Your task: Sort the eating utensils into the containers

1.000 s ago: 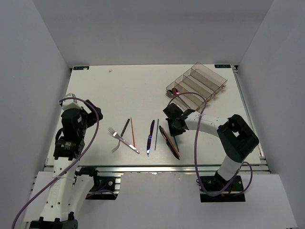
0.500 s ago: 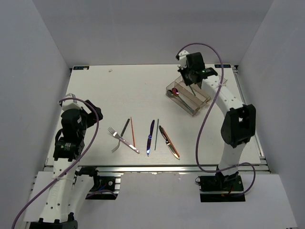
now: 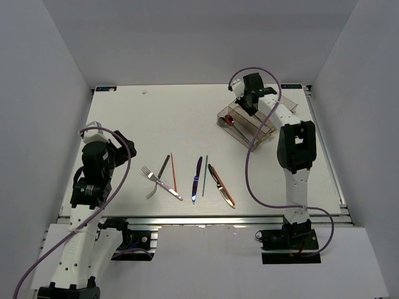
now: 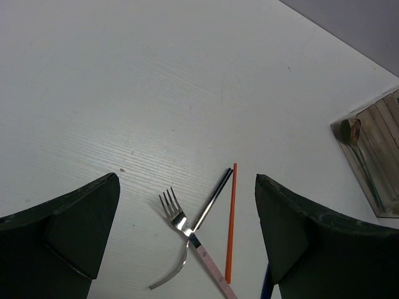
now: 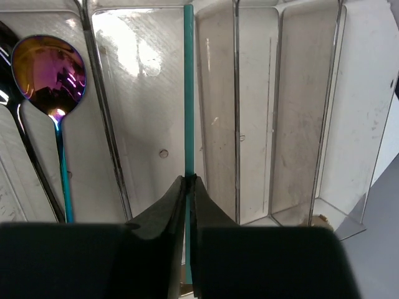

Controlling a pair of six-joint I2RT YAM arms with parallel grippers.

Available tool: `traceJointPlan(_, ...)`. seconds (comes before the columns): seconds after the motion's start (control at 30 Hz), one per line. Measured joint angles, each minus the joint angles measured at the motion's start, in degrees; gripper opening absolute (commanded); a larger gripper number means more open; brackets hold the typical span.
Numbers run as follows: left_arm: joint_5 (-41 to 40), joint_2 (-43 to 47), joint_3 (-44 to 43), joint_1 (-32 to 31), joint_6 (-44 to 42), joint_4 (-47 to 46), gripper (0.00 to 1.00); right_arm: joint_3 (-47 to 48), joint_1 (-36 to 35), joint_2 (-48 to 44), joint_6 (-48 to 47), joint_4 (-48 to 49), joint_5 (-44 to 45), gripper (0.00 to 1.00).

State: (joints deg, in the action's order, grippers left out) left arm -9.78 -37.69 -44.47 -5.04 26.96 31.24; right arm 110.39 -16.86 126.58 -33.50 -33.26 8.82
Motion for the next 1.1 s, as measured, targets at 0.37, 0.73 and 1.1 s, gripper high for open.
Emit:
traceJointPlan(0.37,0.0,-0.7,0.0,0.0,0.0,0.0,0.98,-0.1,-0.1,-1.4,3.7,-0.5,0.0,0.56)
traceJointPlan(0.73,-0.2,-0.7,0.0,0.0,0.0,0.0,0.98,-32.3,-14.7,-34.0,30.1,8.7,-3.3,0.89)
traceJointPlan(1.1,-0.4,-0.7,0.0,0.0,0.0,0.0,0.98,-58.2,-24.9,-43.8,48.2,12.9,-1.6,0.67)
